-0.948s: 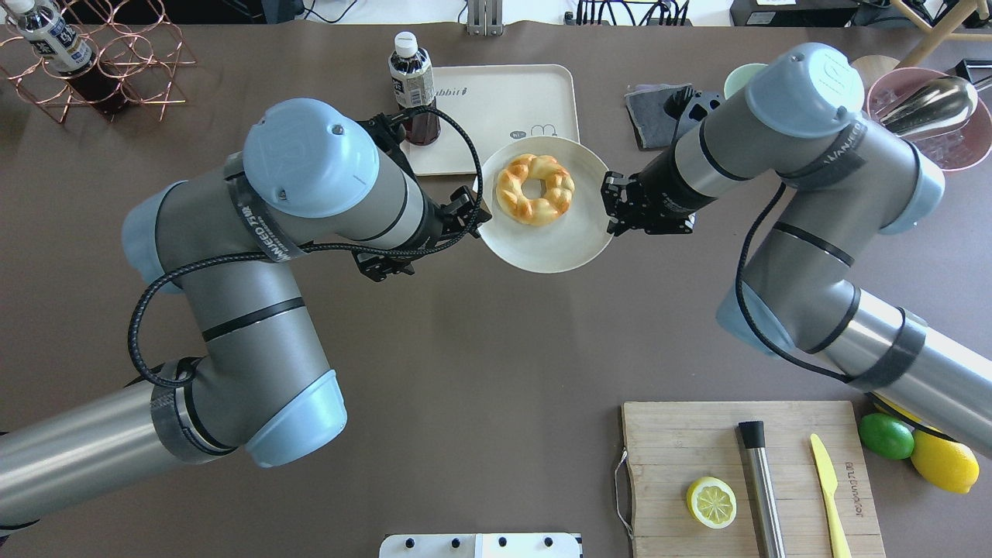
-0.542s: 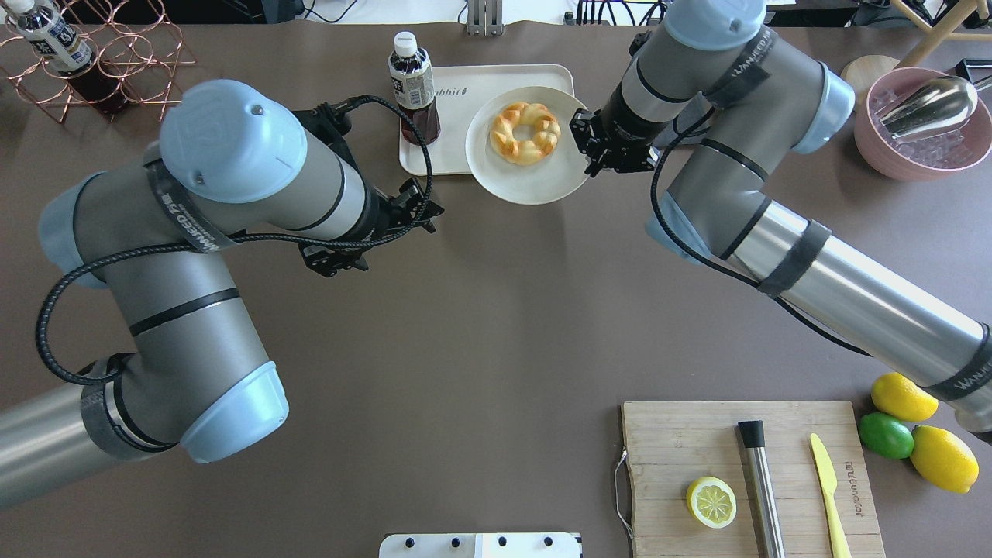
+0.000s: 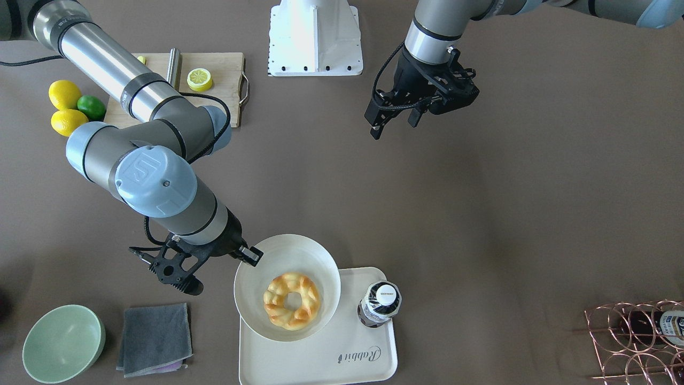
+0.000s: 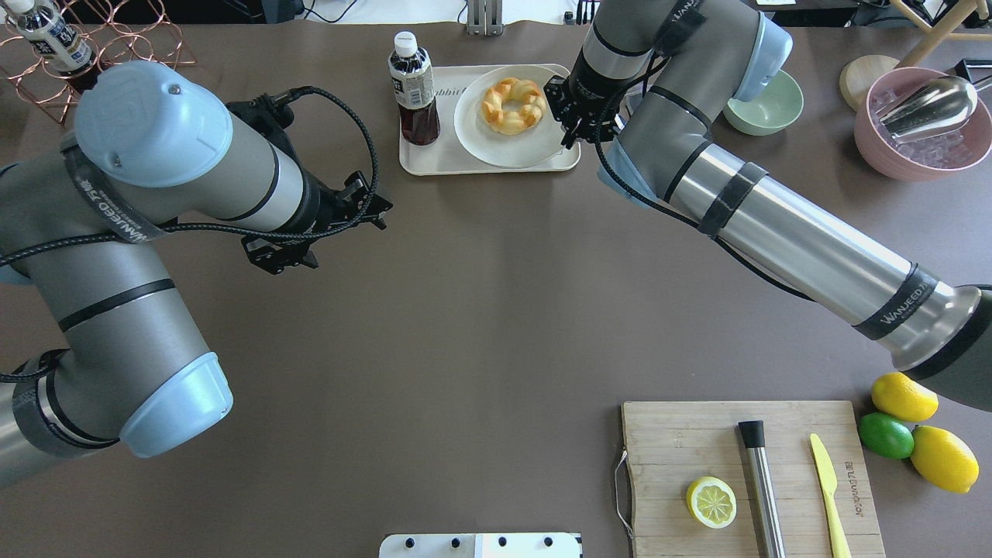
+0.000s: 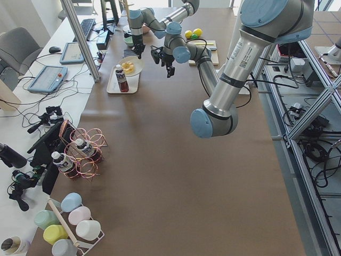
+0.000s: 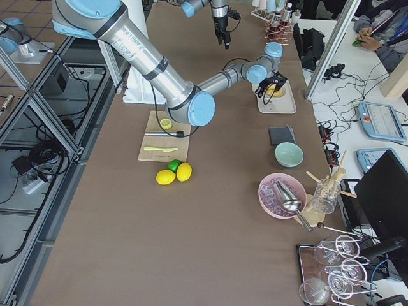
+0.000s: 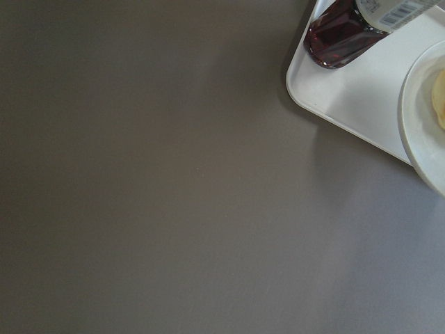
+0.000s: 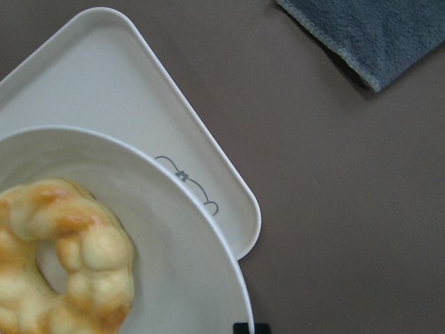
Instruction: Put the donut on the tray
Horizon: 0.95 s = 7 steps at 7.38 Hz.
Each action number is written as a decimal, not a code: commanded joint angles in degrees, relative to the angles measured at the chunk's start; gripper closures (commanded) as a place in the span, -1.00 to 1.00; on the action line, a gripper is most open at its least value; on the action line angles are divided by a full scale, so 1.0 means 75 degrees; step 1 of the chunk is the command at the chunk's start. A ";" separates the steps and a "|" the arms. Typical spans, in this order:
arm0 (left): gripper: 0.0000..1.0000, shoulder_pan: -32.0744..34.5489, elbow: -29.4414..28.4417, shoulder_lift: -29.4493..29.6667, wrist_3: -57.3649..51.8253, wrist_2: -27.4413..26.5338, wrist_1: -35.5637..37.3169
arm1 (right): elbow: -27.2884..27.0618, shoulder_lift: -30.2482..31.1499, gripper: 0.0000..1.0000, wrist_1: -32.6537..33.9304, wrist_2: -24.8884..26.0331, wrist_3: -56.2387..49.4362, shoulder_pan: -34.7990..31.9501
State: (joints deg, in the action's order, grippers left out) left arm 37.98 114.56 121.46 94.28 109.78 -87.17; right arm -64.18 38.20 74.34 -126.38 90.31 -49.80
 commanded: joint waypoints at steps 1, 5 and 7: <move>-0.96 -0.0013 -0.0098 -0.0128 -0.0020 0.0011 -0.0002 | 0.1263 -0.0429 1.00 -0.1254 -0.0002 0.1135 -0.0028; -0.96 -0.0037 -0.0413 -0.0140 -0.0371 0.0058 -0.0470 | 0.2041 -0.0839 1.00 -0.1685 0.0701 0.2546 0.0229; -0.96 -0.0025 -0.0427 -0.0152 -0.0371 0.0046 -0.0448 | 0.2041 -0.0851 1.00 -0.1709 0.0842 0.2676 0.0429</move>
State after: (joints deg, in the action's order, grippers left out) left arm 37.71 111.66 120.29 91.70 110.17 -90.41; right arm -49.06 32.04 61.73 -121.18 108.90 -47.80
